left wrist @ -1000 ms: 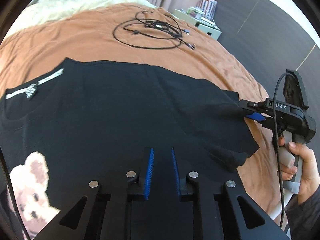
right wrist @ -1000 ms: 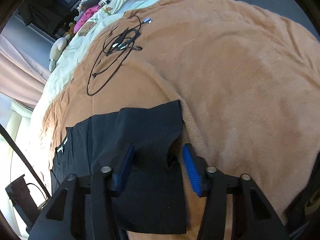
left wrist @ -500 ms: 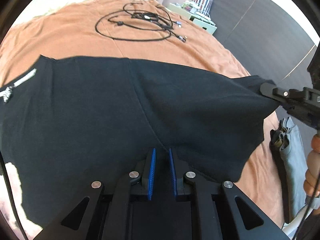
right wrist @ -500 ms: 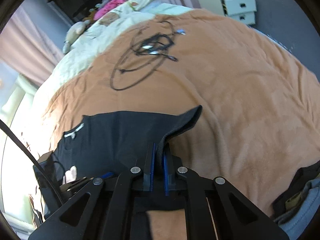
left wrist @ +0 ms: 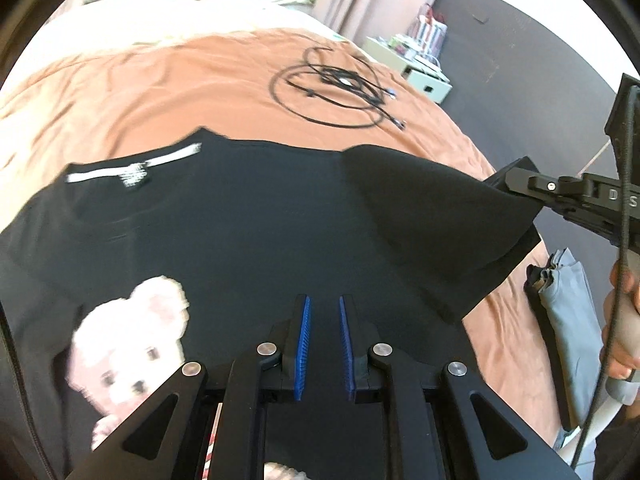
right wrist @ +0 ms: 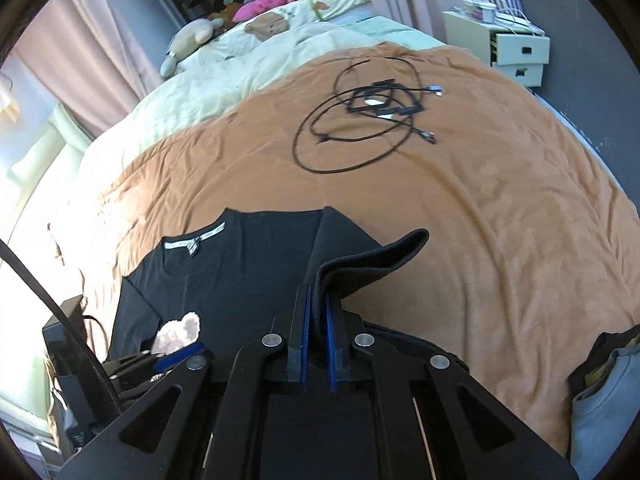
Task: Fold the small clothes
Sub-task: 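Lift the sleeve with the right gripper and fold it toward the collar center, then open the right gripper to release the folded sleeve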
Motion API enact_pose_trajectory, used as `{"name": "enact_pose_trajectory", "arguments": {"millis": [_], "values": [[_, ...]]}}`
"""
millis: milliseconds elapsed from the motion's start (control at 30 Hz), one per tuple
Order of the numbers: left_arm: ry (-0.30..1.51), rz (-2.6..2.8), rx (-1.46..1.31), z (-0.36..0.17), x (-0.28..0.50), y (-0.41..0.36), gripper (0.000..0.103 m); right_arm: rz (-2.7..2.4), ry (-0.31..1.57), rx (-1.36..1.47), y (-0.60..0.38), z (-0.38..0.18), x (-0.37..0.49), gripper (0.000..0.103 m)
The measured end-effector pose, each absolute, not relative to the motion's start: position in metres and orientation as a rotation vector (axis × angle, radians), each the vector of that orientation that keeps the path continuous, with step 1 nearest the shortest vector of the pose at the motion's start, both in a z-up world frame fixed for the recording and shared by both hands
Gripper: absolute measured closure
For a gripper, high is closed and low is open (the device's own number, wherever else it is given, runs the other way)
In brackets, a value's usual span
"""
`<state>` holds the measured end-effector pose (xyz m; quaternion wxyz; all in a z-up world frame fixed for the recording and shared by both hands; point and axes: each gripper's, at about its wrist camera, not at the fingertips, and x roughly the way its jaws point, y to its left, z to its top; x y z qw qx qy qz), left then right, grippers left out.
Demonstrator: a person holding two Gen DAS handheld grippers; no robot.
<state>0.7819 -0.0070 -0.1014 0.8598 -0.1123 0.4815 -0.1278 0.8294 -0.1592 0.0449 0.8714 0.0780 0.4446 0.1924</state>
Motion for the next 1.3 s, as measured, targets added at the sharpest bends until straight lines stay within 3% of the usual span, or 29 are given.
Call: {"name": "enact_pose_trajectory", "arguments": {"millis": [700,733,767,833,933,1000,1300], "values": [[1.000,-0.139,-0.349,-0.103,0.724,0.117,0.086,0.521,1.021,0.026,-0.025,0.029,0.819,0.098],[1.004,-0.136,-0.350,-0.104,0.724,0.119,0.086,0.534,1.021,0.025,-0.024,0.030,0.818,0.092],[1.006,-0.134,-0.350,-0.105,0.723,0.119,0.086,0.541,1.015,0.025,-0.024,0.031,0.818,0.078],[1.008,-0.132,-0.353,-0.105,0.723,0.120,0.086,0.532,0.993,0.028,-0.033,0.033,0.818,0.059],[1.008,-0.134,-0.352,-0.106,0.723,0.118,0.074,0.516,0.982,0.046,-0.051,0.031,0.820,0.058],[0.991,-0.133,-0.348,-0.105,0.723,0.114,0.056,0.503,0.979,0.058,-0.065,0.027,0.819,0.058],[1.004,-0.159,-0.321,-0.115,0.742,0.086,0.054,0.420,1.006,0.129,-0.105,-0.014,0.830,0.058]]}}
